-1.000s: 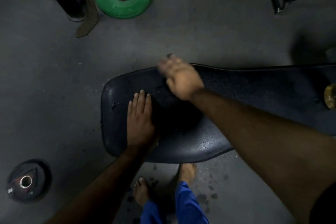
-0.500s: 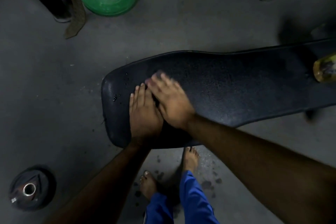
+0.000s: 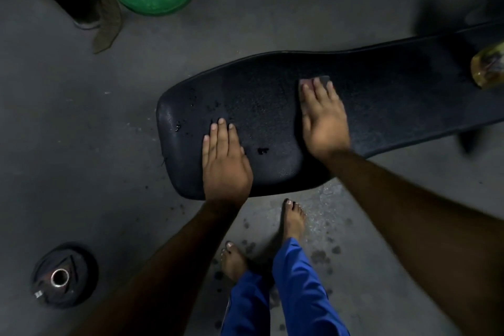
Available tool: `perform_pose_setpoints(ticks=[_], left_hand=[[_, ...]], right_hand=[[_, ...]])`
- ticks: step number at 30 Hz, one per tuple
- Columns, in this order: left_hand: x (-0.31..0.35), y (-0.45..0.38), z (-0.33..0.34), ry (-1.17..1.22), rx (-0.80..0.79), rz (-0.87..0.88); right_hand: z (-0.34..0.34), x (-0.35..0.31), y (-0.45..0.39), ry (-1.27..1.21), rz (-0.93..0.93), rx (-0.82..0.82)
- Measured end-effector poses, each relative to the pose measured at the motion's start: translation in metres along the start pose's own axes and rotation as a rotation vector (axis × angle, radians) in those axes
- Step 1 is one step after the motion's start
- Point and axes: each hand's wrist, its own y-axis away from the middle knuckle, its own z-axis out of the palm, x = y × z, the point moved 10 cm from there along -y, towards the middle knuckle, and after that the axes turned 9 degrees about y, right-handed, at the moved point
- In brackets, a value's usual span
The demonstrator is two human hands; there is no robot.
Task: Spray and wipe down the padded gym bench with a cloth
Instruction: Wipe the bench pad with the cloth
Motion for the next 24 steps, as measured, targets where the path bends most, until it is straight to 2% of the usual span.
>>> perform_pose_setpoints(ticks=[1,2,5,6,7,8,9,10,11,12,14,16,17,18,20,21,22,24], left_hand=[[0.000,0.000,0.000,0.006,-0.005,-0.005],[0.001,0.001,0.000,0.018,-0.007,-0.006],[0.002,-0.001,-0.005,0.109,-0.011,0.010],[-0.001,0.000,-0.009,0.130,-0.005,0.030],[-0.003,0.001,-0.014,0.118,0.010,0.052],[-0.009,0.003,-0.019,0.077,0.028,0.062],[-0.017,0.005,-0.023,0.032,0.038,0.051],[-0.026,0.006,-0.025,0.004,0.037,0.029],[-0.033,0.007,-0.026,-0.002,0.025,0.011],[-0.037,0.008,-0.026,0.007,0.012,0.008],[-0.039,0.008,-0.026,0.084,-0.013,0.028],[-0.042,0.008,-0.033,0.197,-0.003,0.032],[-0.048,0.009,-0.039,0.226,0.020,0.022],[-0.055,0.011,-0.045,0.222,0.046,0.005],[-0.069,0.015,-0.046,0.174,0.058,-0.020],[-0.071,0.017,-0.043,0.169,0.044,-0.018],[-0.072,0.018,-0.041,0.177,0.035,-0.009],[-0.073,0.018,-0.039,0.201,0.030,-0.010]], right_hand=[[0.004,-0.007,0.017,-0.010,0.122,0.008],[0.010,-0.032,0.040,-0.020,0.105,-0.011],[0.027,-0.095,0.097,-0.041,-0.368,-0.150],[0.027,-0.087,0.097,0.006,-0.491,-0.139],[0.026,-0.068,0.086,0.062,-0.504,-0.113],[0.023,-0.041,0.069,0.054,-0.363,-0.080],[0.016,-0.016,0.059,-0.017,-0.140,-0.037],[0.012,-0.006,0.064,-0.065,0.080,0.011],[0.013,-0.020,0.082,-0.088,0.211,0.035],[0.018,-0.056,0.100,-0.100,0.181,0.022],[0.036,-0.128,0.136,-0.076,-0.165,-0.103],[0.039,-0.136,0.133,-0.027,-0.462,-0.101],[0.038,-0.119,0.117,0.017,-0.479,-0.077],[0.035,-0.090,0.093,0.021,-0.362,-0.050],[0.020,-0.044,0.067,-0.067,0.053,0.012],[0.019,-0.048,0.078,-0.061,0.188,0.032],[0.023,-0.073,0.094,-0.057,0.182,0.038],[0.042,-0.150,0.139,-0.041,-0.162,-0.072]])
